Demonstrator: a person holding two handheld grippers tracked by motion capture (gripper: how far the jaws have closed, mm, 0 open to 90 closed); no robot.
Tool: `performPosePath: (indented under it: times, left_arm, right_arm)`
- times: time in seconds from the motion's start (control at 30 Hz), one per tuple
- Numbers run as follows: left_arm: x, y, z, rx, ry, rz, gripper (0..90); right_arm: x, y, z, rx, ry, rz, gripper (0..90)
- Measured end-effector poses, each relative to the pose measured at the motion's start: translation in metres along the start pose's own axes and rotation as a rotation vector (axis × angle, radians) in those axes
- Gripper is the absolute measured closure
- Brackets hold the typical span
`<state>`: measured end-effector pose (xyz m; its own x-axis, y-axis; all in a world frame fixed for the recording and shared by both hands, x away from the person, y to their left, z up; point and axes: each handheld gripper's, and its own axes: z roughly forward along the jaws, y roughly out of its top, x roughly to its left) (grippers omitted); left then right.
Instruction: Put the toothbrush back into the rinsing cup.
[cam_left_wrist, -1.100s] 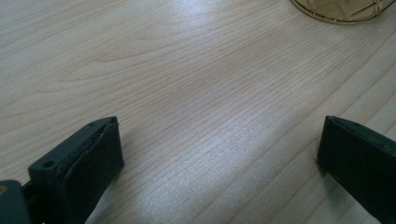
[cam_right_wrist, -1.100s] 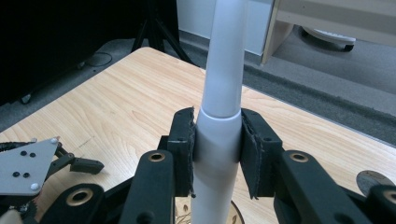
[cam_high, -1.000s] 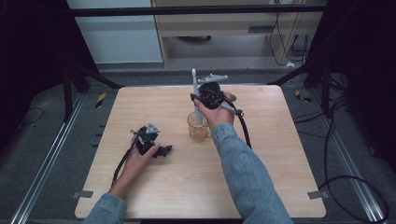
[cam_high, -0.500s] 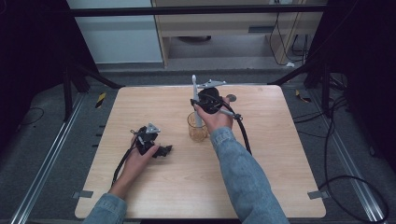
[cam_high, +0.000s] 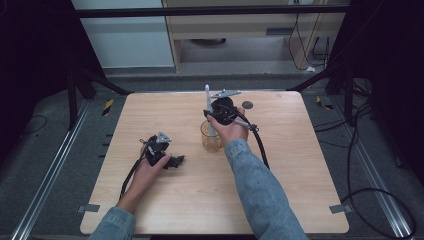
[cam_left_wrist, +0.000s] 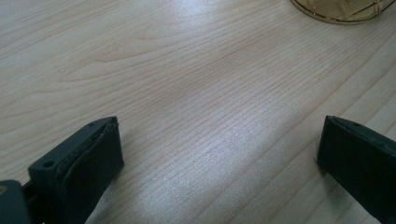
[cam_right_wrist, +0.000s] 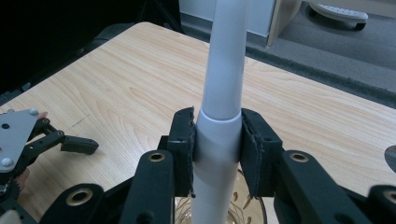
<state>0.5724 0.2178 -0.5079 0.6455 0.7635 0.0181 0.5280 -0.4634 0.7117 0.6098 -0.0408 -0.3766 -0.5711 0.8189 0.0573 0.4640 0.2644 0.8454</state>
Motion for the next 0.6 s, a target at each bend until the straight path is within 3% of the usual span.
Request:
performPosePath:
  times: [0.6]
  left_arm:
    - [-0.0001, 0.0000, 0.0000, 0.001, 0.000, -0.002, 0.0]
  right_arm:
    - [-0.0013, -0.0097, 0.0049, 0.023, 0.005, 0.012, 67.5]
